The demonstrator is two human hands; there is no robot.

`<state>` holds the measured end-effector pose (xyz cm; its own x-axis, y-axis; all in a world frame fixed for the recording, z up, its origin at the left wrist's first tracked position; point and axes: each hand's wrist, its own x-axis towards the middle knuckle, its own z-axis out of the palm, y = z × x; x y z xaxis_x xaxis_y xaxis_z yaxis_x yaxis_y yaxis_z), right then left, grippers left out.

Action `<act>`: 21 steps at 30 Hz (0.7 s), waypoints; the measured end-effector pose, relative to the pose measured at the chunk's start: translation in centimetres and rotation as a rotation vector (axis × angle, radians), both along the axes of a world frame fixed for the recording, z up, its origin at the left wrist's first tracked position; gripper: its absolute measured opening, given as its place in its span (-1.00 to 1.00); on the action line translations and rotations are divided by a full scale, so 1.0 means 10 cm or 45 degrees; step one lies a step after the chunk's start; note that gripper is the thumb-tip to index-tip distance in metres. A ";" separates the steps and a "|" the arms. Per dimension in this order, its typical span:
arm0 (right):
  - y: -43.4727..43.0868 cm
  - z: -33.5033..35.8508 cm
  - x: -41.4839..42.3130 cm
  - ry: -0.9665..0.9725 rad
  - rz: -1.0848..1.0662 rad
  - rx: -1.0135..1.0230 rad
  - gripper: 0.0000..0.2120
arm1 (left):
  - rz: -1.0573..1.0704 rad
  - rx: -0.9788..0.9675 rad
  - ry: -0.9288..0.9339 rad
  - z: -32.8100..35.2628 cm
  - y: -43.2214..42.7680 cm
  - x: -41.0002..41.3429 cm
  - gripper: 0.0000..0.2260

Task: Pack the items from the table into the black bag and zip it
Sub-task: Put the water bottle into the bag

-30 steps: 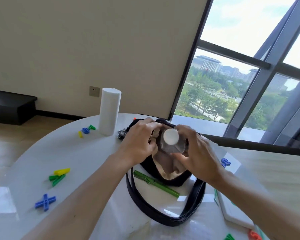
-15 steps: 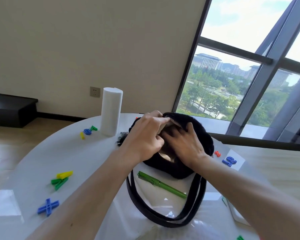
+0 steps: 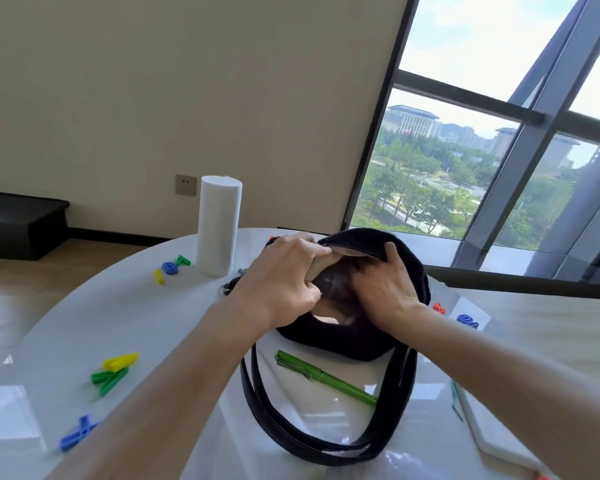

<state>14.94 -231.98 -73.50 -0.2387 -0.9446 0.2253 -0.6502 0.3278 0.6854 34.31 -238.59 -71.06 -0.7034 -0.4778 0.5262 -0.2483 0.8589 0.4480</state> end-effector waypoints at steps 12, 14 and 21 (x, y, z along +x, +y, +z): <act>0.75 0.81 0.31 -0.633 -0.020 0.608 -0.65 | 0.010 0.019 -0.100 -0.05 0.05 -0.07 -0.49; 0.70 1.02 0.43 -0.969 -0.027 0.592 -0.68 | 0.004 0.034 -0.098 -0.05 0.07 -0.08 -0.51; -0.23 1.49 0.84 -1.139 0.377 -0.175 -0.54 | -0.003 0.101 -0.086 -0.15 0.08 -0.10 -0.64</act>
<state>23.33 -234.30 -58.57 -0.1317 -0.9731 0.1888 -0.9845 0.1062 -0.1393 33.33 -237.84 -72.56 -0.7372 -0.5143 0.4381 -0.2785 0.8221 0.4966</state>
